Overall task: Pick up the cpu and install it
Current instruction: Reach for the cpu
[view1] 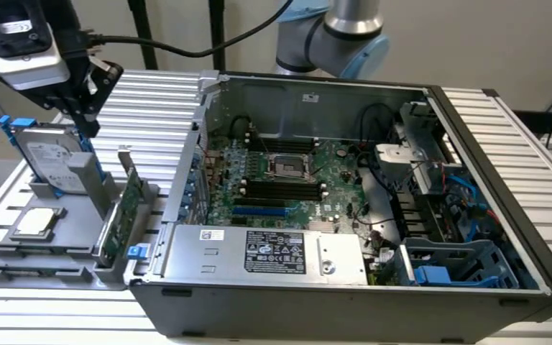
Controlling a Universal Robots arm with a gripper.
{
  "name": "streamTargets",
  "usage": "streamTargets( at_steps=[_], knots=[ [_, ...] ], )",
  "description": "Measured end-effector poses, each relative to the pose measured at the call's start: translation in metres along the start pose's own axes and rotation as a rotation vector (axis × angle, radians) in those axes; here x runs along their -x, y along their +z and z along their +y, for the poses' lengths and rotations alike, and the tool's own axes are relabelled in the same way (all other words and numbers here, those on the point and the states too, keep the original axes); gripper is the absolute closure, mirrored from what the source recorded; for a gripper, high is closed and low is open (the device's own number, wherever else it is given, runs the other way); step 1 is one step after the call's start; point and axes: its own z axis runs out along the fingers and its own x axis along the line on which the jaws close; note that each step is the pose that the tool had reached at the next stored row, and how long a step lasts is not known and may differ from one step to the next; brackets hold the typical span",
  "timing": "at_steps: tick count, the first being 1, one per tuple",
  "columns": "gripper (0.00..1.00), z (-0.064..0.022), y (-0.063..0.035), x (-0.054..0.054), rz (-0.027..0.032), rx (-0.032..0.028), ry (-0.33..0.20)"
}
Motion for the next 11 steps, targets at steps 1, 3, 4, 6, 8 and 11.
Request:
streamTargets(
  at_steps=[1,3,4,6,8,11],
  knots=[
    [0.89,-0.0006,0.0008,-0.005,0.0,0.0,0.0],
    [0.89,-0.0014,0.0027,-0.014,-0.0001,0.0001,0.0],
    [0.89,-0.0018,0.0037,-0.018,0.0,0.0,0.0],
    [0.89,-0.0025,0.0057,-0.028,0.0,0.0,0.0],
    [0.89,-0.0032,0.0076,-0.037,0.0,0.0001,0.0],
    [0.89,-0.0042,0.0103,-0.05,0.0,0.0001,0.0]
  ],
)
